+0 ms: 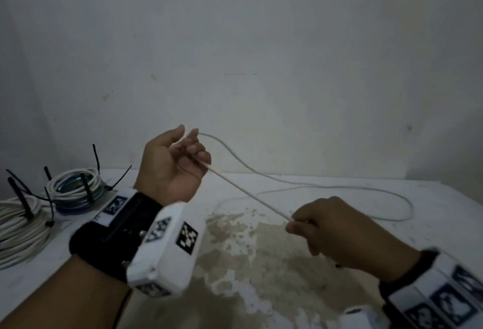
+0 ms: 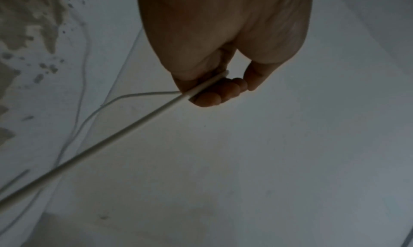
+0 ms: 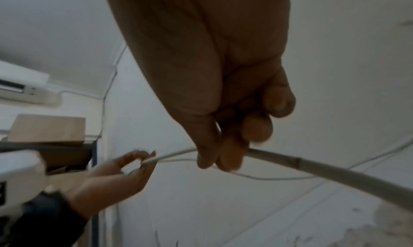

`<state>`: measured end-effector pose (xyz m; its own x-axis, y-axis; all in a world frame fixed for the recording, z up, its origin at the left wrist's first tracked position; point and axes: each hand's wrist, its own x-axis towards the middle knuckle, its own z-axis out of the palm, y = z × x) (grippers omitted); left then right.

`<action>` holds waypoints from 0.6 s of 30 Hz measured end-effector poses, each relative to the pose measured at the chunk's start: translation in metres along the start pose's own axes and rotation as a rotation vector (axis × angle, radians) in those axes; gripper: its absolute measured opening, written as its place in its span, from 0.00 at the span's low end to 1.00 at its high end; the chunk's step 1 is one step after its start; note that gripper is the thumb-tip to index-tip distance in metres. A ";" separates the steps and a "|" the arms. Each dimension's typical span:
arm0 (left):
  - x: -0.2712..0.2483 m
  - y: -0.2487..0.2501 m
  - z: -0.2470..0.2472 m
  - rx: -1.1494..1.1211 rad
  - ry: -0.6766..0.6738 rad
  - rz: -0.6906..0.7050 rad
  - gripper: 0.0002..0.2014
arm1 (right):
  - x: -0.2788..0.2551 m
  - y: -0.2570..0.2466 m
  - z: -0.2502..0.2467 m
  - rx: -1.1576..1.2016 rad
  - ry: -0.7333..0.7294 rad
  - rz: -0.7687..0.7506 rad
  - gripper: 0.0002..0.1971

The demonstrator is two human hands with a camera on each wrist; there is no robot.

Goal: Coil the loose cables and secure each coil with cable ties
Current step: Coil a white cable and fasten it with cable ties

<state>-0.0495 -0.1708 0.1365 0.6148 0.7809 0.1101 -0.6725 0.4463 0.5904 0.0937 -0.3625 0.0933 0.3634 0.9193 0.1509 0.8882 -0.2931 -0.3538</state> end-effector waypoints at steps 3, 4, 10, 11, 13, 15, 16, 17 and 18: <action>0.010 0.010 -0.005 -0.026 0.069 0.051 0.11 | -0.005 0.029 -0.009 0.040 0.012 0.141 0.13; 0.011 0.013 -0.007 0.001 0.078 0.067 0.12 | -0.006 0.037 -0.011 0.082 0.040 0.171 0.10; -0.002 -0.007 -0.002 0.227 -0.033 0.014 0.10 | 0.014 0.044 -0.008 0.542 0.506 0.208 0.07; -0.005 -0.012 -0.001 0.266 -0.053 -0.009 0.10 | 0.020 0.040 -0.008 0.561 0.584 0.175 0.05; -0.010 -0.020 0.000 0.310 -0.063 -0.057 0.09 | 0.031 0.033 -0.006 0.601 0.647 0.098 0.14; -0.014 -0.025 0.000 0.318 -0.065 -0.089 0.06 | 0.040 0.021 -0.005 0.459 0.639 0.016 0.19; -0.015 -0.027 0.000 0.323 -0.069 -0.098 0.06 | 0.042 0.015 -0.004 0.366 0.648 -0.036 0.17; -0.017 -0.028 0.000 0.335 -0.070 -0.100 0.07 | 0.045 0.010 -0.002 0.291 0.678 -0.097 0.14; -0.018 -0.030 0.000 0.353 -0.070 -0.099 0.07 | 0.047 0.006 0.000 0.232 0.707 -0.140 0.12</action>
<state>-0.0408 -0.1984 0.1171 0.7048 0.7042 0.0859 -0.4325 0.3305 0.8389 0.1159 -0.3205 0.0981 0.4142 0.5340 0.7371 0.8860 -0.0512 -0.4608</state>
